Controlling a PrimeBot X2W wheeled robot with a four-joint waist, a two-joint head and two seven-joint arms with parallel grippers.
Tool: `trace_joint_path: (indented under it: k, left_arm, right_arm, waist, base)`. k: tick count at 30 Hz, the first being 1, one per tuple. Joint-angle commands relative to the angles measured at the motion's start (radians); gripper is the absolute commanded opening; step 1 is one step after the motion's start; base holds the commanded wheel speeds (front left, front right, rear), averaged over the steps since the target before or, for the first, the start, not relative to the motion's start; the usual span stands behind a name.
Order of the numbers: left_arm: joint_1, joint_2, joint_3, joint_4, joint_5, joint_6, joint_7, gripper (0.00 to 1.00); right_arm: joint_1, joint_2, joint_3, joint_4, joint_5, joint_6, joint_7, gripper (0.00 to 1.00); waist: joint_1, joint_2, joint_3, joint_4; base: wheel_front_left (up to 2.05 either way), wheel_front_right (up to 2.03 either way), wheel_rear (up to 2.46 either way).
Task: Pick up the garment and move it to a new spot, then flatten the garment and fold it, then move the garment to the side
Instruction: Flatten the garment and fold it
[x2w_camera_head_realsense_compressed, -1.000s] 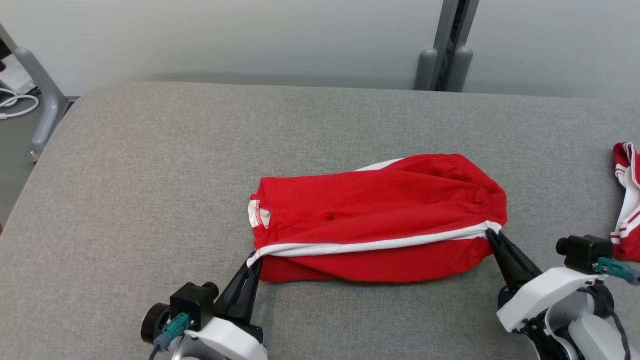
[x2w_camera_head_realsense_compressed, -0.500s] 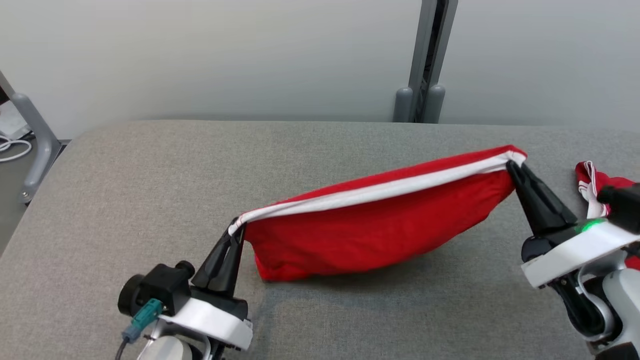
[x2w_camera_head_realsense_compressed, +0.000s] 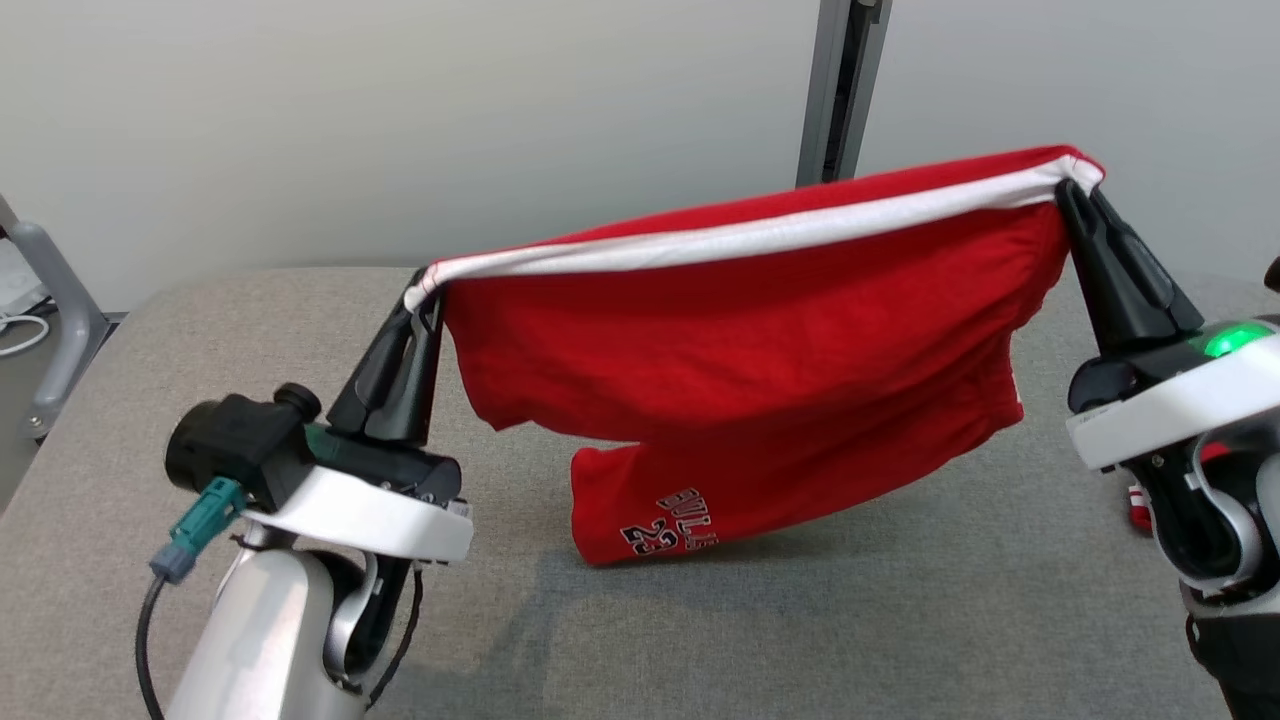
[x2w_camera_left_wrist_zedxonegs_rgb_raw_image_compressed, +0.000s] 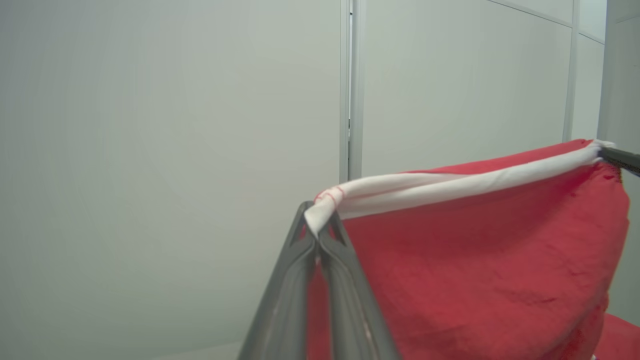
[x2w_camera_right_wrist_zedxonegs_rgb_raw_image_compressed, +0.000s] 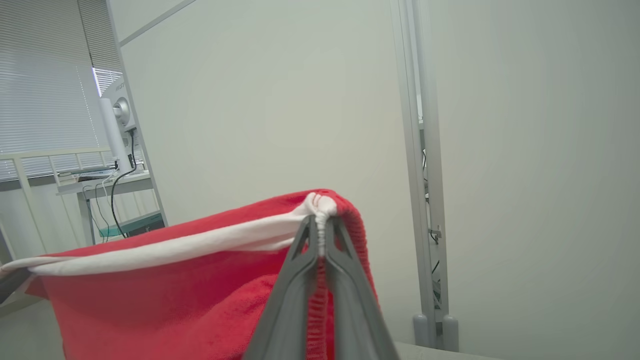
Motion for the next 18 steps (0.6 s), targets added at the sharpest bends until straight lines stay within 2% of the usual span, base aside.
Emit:
trace_joint_path:
  k: [1,8,10,13,16,18]
  left_arm:
    - [-0.024,0.006,0.008,-0.008,-0.004,0.006,0.006,0.00]
    - [-0.203,0.029,0.020,-0.001,-0.032,-0.004,0.076,0.00]
    - [-0.319,0.029,0.026,0.039,-0.058,-0.009,0.101,0.00]
    - [-0.470,0.031,0.031,0.100,-0.082,-0.015,0.114,0.00]
    - [-0.627,0.029,0.039,0.185,-0.101,-0.017,0.107,0.00]
    - [-0.735,0.023,0.047,0.245,-0.108,-0.017,0.090,0.00]
  right_arm:
    - [-0.019,0.001,-0.010,-0.005,-0.008,0.000,0.008,0.00]
    - [-0.183,0.034,-0.042,0.002,-0.022,0.000,0.079,0.00]
    - [-0.305,0.057,-0.076,0.045,0.020,0.000,0.081,0.00]
    - [-0.456,0.053,-0.098,0.111,0.034,0.000,0.082,0.00]
    - [-0.616,0.042,-0.070,0.186,0.040,0.000,0.067,0.00]
    - [-0.726,0.011,-0.015,0.232,0.002,0.000,0.027,0.00]
  waist:
    - [0.0000,0.0000,0.009,-0.004]
    - [0.0000,0.0000,0.109,-0.012]
    - [0.0000,0.0000,0.184,-0.009]
    - [0.0000,0.0000,0.270,-0.001]
    - [0.0000,0.0000,0.347,0.007]
    - [0.0000,0.0000,0.395,0.009]
  base:
    - [0.00,0.00,0.00]
    - [0.00,0.00,0.00]
    - [0.00,0.00,0.00]
    - [0.00,0.00,0.00]
    - [0.00,0.00,0.00]
    - [0.00,0.00,0.00]
